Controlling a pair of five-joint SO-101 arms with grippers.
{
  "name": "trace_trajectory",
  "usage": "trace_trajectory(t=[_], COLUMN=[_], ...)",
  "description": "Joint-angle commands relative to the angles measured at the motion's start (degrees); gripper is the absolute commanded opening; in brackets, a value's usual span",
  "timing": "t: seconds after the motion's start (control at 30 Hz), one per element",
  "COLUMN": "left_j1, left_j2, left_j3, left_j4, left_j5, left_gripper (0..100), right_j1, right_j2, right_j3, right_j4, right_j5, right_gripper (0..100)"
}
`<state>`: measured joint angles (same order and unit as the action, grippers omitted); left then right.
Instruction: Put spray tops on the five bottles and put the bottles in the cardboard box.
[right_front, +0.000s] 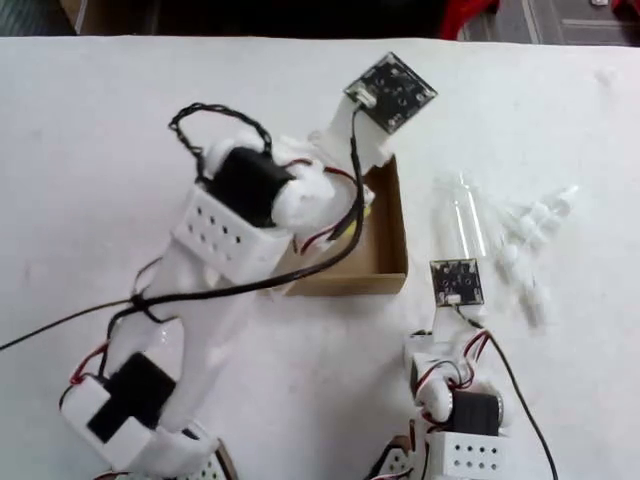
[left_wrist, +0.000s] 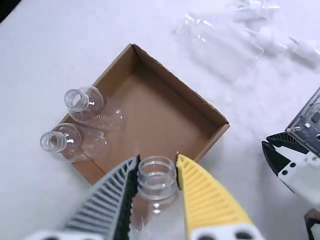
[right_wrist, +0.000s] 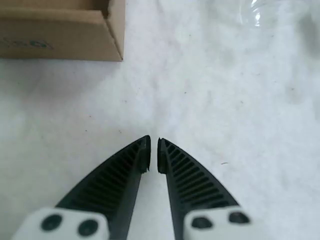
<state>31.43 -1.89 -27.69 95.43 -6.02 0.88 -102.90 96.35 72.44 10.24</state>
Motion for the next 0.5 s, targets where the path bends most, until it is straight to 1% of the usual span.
trace_trajectory(t=[0.0, 0.13, 0.3, 0.47], left_j1=[0.57, 0.57, 0.57, 0.57], left_j2=[-3.91, -4.18, -5.67, -9.36], left_j3=[-2.9, -3.6, -2.99, -2.9], left_j4=[-1.76, -2.2, -4.31, -5.45], left_j5=[1.41, 1.58, 5.54, 7.65], left_gripper=[2, 2, 2, 2], right_j1=[0.48, 0.48, 0.48, 0.48], right_j2=[-0.31, -0.31, -0.31, -0.31], right_j3=[0.53, 0.53, 0.53, 0.53], right_j4=[0.31, 0.31, 0.31, 0.31], right_j5=[-0.26, -0.26, -0.26, -0.26], right_gripper=[1.6, 1.6, 1.6, 1.6])
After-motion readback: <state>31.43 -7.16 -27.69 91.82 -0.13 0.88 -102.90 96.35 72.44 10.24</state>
